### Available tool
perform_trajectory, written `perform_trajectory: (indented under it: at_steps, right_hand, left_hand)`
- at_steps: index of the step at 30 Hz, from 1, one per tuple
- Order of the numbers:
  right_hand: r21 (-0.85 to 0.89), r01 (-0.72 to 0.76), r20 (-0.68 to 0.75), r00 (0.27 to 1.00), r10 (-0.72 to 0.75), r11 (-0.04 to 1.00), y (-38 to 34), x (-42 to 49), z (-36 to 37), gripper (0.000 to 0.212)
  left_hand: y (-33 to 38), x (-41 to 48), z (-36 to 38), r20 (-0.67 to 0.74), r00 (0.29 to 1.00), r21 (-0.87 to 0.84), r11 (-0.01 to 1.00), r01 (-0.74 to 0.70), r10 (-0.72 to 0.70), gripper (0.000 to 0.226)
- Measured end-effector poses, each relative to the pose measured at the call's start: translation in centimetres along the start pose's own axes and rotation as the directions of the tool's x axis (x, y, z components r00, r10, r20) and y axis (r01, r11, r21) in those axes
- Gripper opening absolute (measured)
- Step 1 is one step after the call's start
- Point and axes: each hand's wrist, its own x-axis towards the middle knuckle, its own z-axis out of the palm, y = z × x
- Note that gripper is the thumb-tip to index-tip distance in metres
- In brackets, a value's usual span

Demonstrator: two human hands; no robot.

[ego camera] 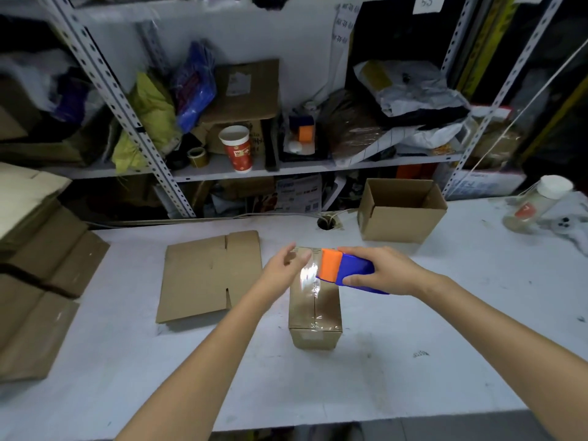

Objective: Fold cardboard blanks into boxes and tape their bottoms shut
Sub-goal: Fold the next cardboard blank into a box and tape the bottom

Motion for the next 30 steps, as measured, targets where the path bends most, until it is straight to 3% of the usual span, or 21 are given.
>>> perform_trajectory:
  at_steps: [3, 5, 8, 13, 18, 21, 30]
  right_hand:
    - [-0.022, 0.043, 0.013, 0.999, -0.043, 0.999, -1.5, 0.8, -0.6, 0.065]
    - [-0.025, 0.058, 0.023, 0.998, -0.058, 0.998, -1.9, 1.2, -0.9, 0.065]
    - [0.023, 0.050, 0.048, 0.998, -0.051, 0.998, -2.2, 1.3, -1.7, 0.064]
    - [-0.034, 0.059, 0.099, 0.994, -0.055, 0.998, -3.6, 2.0, -1.3, 0.068]
    - [-0.206, -0.051, 0.141, 0.987, 0.081, 0.977, -0.9, 3.5, -4.8, 0.067]
    - [-0.224, -0.141, 0.177, 0.967, 0.182, 0.964, 2.5, 3.9, -6.7, 0.067]
    - [-0.290, -0.230, 0.268, 0.912, 0.310, 0.929, 4.6, 8.5, -5.6, 0.071]
  left_hand:
    - [2.1, 0.0, -0.9, 0.204, 0.979, -0.111, 0.993, 0.032, -0.008, 0.062]
    - [2.6, 0.2, -1.5, 0.235, 0.972, -0.098, 0.995, 0.015, 0.008, 0.041]
    - [2.9, 0.4, -2.2, 0.256, 0.967, -0.179, 0.982, 0.055, -0.008, 0.036]
    - [2.7, 1.1, -1.3, 0.058, 0.998, -0.113, 0.993, 0.030, -0.023, 0.010]
    - [1.6, 3.3, -4.7, -0.190, 0.968, -0.166, 0.977, 0.134, -0.165, 0.015]
    - [1.1, 4.3, -6.3, -0.180, 0.963, -0.179, 0.969, 0.170, -0.202, 0.015]
    - [0.1, 8.1, -3.6, -0.244, 0.928, -0.142, 0.957, 0.251, -0.280, 0.008]
